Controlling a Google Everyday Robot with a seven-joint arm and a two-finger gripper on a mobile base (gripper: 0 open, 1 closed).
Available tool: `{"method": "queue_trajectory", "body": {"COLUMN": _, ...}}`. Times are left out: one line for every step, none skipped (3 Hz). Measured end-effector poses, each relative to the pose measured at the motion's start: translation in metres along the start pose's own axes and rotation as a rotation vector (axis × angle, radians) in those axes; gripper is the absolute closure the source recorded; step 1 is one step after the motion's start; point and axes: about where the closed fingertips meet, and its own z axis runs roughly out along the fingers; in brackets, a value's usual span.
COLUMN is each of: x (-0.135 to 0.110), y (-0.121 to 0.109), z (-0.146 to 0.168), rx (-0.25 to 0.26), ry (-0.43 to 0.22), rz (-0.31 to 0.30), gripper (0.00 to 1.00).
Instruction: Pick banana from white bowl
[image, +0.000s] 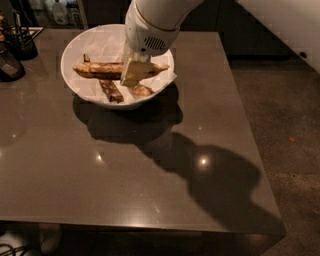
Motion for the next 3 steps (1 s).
{"method": "queue_trajectory", "body": {"x": -0.013, "y": 0.006, "z": -0.008, "rx": 0.005, "ry": 0.01, "rz": 0.032, "gripper": 1.0}}
{"method": "queue_trajectory", "body": {"x": -0.047, "y": 0.008, "z": -0.01, "rx": -0.004, "ry": 0.018, "rz": 0.109, "gripper": 1.0}}
{"method": "queue_trajectory", "body": {"x": -0.047, "y": 0.008, "z": -0.01, "rx": -0.003, "ry": 0.018, "rz": 0.115, "gripper": 1.0}}
